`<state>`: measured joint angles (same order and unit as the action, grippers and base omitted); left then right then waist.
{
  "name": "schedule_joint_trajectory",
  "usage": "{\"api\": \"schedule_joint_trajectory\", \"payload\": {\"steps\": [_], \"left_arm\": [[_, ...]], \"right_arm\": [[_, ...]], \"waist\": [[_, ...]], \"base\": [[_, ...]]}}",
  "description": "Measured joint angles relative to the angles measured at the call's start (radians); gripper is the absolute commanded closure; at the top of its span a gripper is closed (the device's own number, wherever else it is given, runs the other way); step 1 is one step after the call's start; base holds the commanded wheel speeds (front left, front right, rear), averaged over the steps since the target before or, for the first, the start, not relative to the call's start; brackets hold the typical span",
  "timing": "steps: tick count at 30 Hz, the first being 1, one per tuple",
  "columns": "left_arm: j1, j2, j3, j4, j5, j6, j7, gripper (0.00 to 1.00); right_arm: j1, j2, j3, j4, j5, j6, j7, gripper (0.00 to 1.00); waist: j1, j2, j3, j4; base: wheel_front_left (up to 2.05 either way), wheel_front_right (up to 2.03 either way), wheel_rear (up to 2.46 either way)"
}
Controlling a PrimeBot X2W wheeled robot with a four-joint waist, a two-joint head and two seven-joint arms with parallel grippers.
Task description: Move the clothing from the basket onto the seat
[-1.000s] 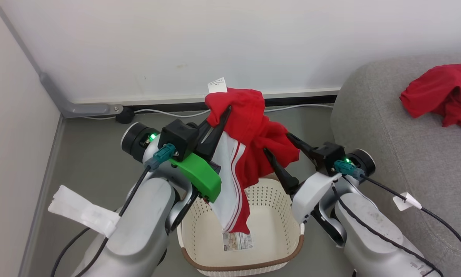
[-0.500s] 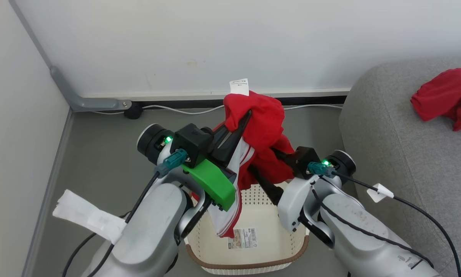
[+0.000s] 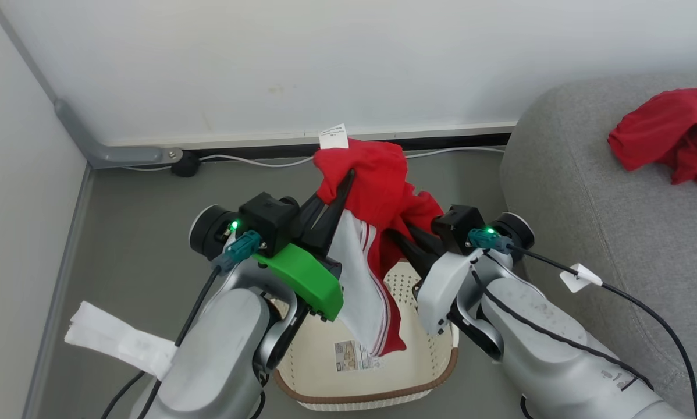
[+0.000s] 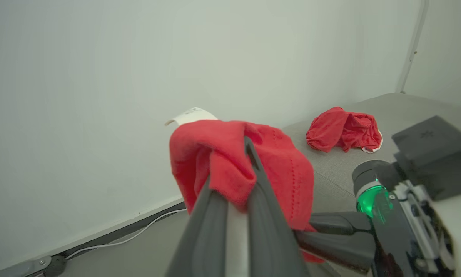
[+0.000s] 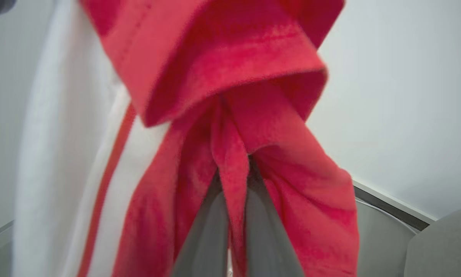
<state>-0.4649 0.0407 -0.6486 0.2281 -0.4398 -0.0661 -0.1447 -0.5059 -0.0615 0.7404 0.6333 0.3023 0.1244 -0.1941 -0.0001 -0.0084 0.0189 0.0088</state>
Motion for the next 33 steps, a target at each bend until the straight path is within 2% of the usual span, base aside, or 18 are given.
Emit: {"api": "schedule_joint_trajectory", "payload": {"steps": [1,2,3,13,24,33], "left_arm": [[0.000,0.000,0.000,0.000,0.000,0.000,0.000,0.16],[0.006,0.001,0.005,0.000,-0.002,0.004,0.000,0.05],[0.012,0.003,0.010,0.000,-0.005,0.011,0.000,0.00],[0.050,0.026,0.034,-0.009,-0.026,0.024,-0.016,0.00],[0.116,0.038,-0.007,-0.009,-0.026,0.018,-0.034,0.00],[0.157,0.040,-0.039,-0.014,-0.023,0.012,-0.043,0.00]], "right_arm": [[0.000,0.000,0.000,0.000,0.000,0.000,0.000,1.00],[0.000,0.000,-0.005,0.004,0.003,0.000,-0.004,1.00],[0.000,0.000,-0.011,0.006,0.007,0.000,-0.008,1.00],[-0.005,-0.021,-0.094,0.009,0.024,-0.005,-0.036,1.00],[-0.008,-0.091,-0.186,-0.022,0.044,-0.064,-0.049,1.00],[0.019,-0.152,-0.239,-0.069,0.050,-0.096,-0.053,1.00]], "waist": [[0.0000,0.0000,0.000,0.000],[0.0000,0.0000,0.002,-0.005],[0.0000,0.0000,0.003,-0.010],[0.0000,0.0000,0.015,-0.073],[0.0001,0.0000,0.007,-0.163],[0.0000,0.0000,-0.007,-0.255]], "base": [[0.00,0.00,0.00],[0.00,0.00,0.00],[0.00,0.00,0.00],[0.00,0.00,0.00],[0.00,0.00,0.00],[0.00,0.00,0.00]]}}
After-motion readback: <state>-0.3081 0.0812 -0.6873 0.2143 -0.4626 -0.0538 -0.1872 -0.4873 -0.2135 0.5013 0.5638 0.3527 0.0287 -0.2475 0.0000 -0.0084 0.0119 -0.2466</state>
